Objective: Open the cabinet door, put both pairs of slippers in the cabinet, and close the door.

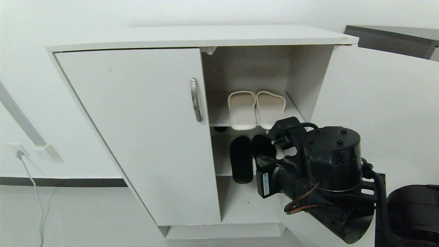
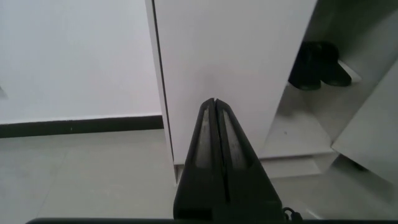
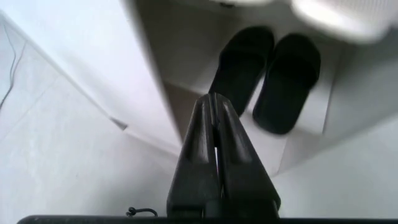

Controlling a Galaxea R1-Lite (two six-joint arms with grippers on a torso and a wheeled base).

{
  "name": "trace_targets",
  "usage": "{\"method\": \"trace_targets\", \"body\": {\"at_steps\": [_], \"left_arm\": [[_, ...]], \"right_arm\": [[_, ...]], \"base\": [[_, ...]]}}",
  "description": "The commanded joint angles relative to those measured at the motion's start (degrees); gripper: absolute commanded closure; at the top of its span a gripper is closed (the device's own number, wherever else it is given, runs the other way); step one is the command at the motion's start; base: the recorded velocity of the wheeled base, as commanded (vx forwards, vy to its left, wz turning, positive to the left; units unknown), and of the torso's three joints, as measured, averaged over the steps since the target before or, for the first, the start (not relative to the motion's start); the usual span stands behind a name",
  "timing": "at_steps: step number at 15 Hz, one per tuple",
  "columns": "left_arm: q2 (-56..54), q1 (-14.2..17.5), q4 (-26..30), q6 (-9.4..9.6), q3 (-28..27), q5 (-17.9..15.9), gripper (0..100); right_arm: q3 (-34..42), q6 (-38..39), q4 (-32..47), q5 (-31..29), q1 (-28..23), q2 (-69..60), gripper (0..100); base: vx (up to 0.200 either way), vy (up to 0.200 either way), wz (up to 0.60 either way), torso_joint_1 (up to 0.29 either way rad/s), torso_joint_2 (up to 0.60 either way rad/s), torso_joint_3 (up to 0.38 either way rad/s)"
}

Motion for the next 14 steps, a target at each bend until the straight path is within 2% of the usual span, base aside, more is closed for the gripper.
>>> {"method": "trace_targets", "body": {"at_steps": [1,9,14], "left_arm": [[0.0,0.0,0.1,0.0,0.0,0.0,100],[0.0,0.0,0.1,0.0,0.0,0.0,100],[0.0,0.0,0.1,0.0,0.0,0.0,100]], "right_arm": [[0.3,0.0,0.0,0.1,0.0,0.4,100],[1.2,0.1,0.0,0.1,-0.2,2.2,100],[2.4,-0.3,-0.1,0.1,-0.5,3.8,100]], "base": [[-0.2,0.0,0.0,-0.002,0.01,-0.002],[-0.2,0.0,0.0,0.001,0.0,0.004],[0.0,0.0,0.0,0.0,0.0,0.0]]}}
